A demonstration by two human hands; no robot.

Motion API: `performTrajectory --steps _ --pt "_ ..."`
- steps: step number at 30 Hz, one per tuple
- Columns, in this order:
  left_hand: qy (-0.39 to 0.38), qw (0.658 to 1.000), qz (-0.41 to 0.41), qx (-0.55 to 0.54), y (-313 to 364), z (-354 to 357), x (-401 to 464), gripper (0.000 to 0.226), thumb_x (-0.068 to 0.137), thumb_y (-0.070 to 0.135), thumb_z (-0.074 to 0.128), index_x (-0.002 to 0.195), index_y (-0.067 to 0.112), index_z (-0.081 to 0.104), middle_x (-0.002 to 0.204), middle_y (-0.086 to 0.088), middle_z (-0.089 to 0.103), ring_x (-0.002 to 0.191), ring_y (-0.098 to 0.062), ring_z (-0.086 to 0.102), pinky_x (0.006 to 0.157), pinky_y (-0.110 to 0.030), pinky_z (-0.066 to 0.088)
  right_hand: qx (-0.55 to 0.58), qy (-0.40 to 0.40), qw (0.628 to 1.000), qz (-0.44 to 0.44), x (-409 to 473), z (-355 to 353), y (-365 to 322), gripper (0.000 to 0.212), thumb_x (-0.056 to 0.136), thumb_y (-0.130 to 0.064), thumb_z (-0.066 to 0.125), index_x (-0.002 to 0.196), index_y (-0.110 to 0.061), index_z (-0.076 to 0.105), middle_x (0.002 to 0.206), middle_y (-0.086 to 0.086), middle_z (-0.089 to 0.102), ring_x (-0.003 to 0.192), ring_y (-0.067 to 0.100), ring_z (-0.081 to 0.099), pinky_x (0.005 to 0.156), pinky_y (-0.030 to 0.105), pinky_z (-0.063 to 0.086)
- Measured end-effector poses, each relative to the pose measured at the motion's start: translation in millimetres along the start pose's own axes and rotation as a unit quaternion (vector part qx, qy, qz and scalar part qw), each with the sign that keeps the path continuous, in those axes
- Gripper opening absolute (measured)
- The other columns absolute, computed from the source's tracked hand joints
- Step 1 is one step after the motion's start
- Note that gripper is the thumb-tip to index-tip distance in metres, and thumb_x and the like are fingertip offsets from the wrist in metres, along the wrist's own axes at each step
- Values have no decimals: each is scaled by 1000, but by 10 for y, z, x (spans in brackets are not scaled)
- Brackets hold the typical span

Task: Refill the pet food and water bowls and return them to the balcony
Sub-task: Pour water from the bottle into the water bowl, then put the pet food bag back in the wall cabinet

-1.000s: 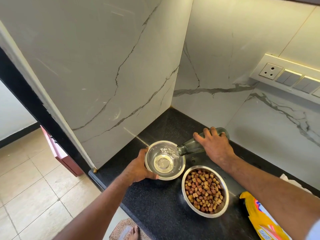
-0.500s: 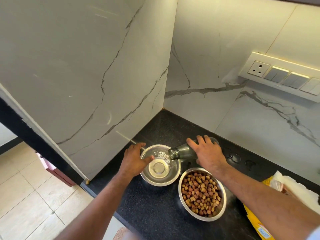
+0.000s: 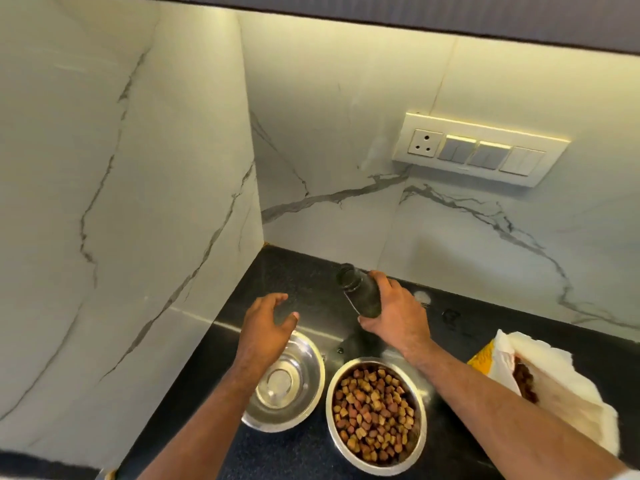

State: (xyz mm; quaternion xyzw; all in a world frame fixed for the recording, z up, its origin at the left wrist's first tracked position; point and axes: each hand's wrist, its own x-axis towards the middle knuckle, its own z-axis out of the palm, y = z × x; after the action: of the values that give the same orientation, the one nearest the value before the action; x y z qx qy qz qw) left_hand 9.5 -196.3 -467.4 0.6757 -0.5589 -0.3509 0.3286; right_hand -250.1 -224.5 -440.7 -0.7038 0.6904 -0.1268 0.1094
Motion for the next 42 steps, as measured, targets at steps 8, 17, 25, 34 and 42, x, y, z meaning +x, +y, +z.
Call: performTrajectory --steps 8,17,25,34,42 --pt "-50 997 57 2 250 410 502 43 92 34 73 132 34 57 132 10 54 127 -11 52 107 -40 49 283 102 933 199 183 163 379 98 64 -38 96 142 -44 38 134 -6 60 118 19 59 99 42 51" --pt "-110 990 88 23 343 701 924 45 91 35 73 133 34 57 131 9 55 124 -10 53 105 -40 50 330 126 897 266 265 389 517 93 63 -36 96 139 -42 42 127 -9 65 120 18 62 102 45 53" --pt "-124 987 97 23 324 694 1037 44 91 31 74 133 29 58 131 7 55 118 -8 53 101 -31 48 313 122 896 289 263 438 466 95 68 -38 93 143 -39 35 136 -6 61 128 22 59 106 50 51" --pt "-127 984 124 9 476 667 965 44 91 30 74 132 27 59 131 6 55 120 -9 53 98 -28 47 315 133 896 285 173 322 416 105 65 -45 95 147 -37 30 146 -3 57 133 23 55 107 45 48" --pt "-107 980 166 -3 808 549 741 45 91 31 74 132 26 58 134 4 56 120 -10 54 100 -30 49 317 193 901 222 -59 -75 294 120 62 -68 86 157 -36 20 160 -2 43 145 22 43 111 47 47"
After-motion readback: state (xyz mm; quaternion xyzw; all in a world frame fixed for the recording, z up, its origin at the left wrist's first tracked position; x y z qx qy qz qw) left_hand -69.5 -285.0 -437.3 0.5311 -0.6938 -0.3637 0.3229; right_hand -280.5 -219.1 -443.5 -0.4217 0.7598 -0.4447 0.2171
